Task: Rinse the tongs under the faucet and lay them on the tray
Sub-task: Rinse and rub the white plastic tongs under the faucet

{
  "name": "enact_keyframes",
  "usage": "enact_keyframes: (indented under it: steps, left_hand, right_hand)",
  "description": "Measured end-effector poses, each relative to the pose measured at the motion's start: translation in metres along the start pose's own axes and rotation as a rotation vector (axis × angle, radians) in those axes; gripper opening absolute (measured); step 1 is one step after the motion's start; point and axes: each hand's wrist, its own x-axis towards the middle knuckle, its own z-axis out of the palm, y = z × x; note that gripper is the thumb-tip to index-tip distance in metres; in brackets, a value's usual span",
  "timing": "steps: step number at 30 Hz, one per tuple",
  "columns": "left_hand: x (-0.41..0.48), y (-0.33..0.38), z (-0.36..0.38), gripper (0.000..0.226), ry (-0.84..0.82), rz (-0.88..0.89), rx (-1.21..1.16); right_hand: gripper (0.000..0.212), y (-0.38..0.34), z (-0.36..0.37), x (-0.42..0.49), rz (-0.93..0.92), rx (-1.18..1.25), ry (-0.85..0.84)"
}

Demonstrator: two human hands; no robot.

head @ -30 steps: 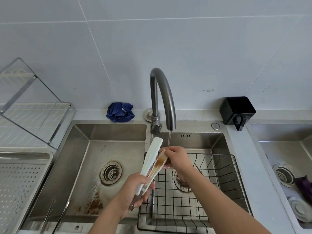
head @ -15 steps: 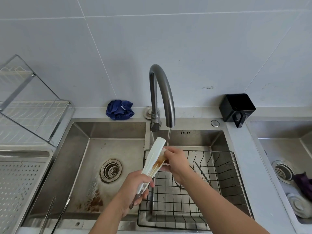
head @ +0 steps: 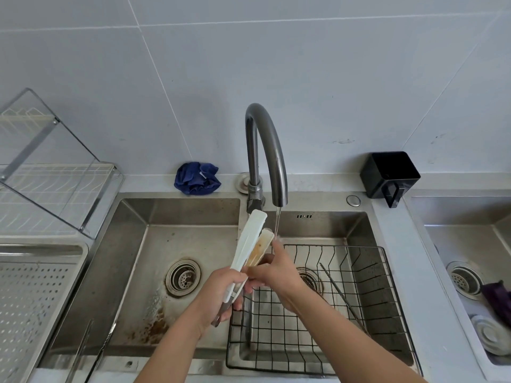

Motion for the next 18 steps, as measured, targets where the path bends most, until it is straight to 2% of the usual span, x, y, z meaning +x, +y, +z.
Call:
enact_keyframes:
  steps: [2,5,7,9,11,12,14,16,18]
  left_hand:
    - [0.000,-0.001,0.002,0.054,-0.001,-0.002,-0.009]
    - [0.000,-0.004,0.003,0.054,-0.013,-0.013,-0.057]
    - [0.000,-0.004,0.002,0.058,-0.011,-0.012,-0.037]
    - [-0.002,-0.005,0.000,0.063,-0.005,0.001,0.015]
    - [-0.005,-0.006,0.000,0.058,-0.016,0.000,0.051]
    - [-0.006,-0.007,0.000,0.054,-0.026,-0.010,0.055]
    - [-0.005,-0.009,0.003,0.046,-0.017,-0.020,0.037]
    - [-0.004,-0.011,0.006,0.046,0.010,-0.030,-0.009]
    - [-0.004,-0.012,0.006,0.052,0.028,-0.036,-0.028]
  right_hand:
    - [0.051,0.000,0.003,0.001,0.016,-0.039,0.065]
    - [0.016,-0.006,-0.002,0.007,0.019,-0.155,0.217]
    - [0.018,-0.005,-0.004,0.007,0.005,-0.156,0.253]
    - [0.017,-0.002,-0.004,0.006,-0.019,-0.133,0.213]
    - [0.040,0.000,-0.005,0.007,-0.039,-0.129,0.221]
    - [0.040,-0.003,-0.005,0.009,-0.049,-0.144,0.248]
    - [0.016,-0.008,-0.007,0.014,-0.055,-0.162,0.308]
    - [0.022,-0.010,-0.010,0.019,-0.024,-0.148,0.354]
    - [0.023,-0.010,-0.012,0.020,0.008,-0.123,0.309]
